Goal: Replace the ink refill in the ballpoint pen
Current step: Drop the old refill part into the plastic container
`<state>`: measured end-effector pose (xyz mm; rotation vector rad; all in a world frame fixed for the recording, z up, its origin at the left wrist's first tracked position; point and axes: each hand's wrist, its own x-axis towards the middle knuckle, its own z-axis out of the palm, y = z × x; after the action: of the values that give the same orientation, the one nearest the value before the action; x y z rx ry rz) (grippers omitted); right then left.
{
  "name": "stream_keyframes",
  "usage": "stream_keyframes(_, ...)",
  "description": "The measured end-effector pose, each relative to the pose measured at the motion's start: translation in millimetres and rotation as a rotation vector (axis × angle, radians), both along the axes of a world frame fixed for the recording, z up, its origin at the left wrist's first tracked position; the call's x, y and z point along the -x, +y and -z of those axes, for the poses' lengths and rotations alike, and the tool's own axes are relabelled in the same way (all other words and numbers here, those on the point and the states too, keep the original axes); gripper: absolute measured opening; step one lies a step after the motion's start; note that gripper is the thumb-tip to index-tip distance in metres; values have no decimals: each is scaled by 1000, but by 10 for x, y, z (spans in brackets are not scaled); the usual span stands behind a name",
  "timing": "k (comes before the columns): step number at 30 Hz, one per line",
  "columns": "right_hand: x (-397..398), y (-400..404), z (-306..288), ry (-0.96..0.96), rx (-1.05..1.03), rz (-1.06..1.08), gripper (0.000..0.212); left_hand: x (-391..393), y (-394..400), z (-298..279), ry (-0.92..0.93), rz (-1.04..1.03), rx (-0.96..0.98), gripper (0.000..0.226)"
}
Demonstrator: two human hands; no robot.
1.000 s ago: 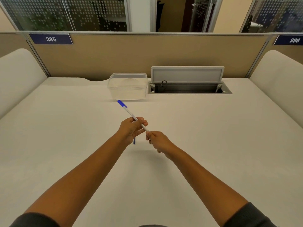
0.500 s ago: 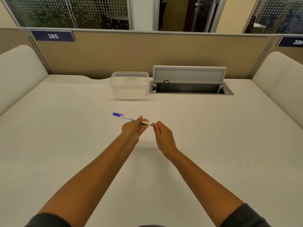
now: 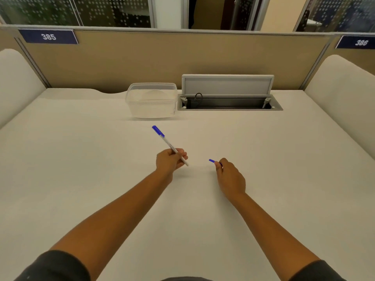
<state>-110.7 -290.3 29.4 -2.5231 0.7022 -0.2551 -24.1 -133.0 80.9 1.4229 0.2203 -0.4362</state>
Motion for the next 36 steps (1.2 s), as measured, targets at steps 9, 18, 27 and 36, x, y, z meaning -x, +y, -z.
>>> stream_keyframes(9,105,-151,111,65,186,21,35,156,-196,254,-281,351,-352,13)
stream_keyframes(18,107,-141,144,14,224,39,37,51,-248,165,-377,312,-366,21)
stream_keyframes(27,59,-176,89,95,185,21,34,-178,-326,-213,-337,193,-161,32)
stream_keyframes(36,105,-71,-50,81,17,16,34,-404,-260,-306,-302,127,-122,34)
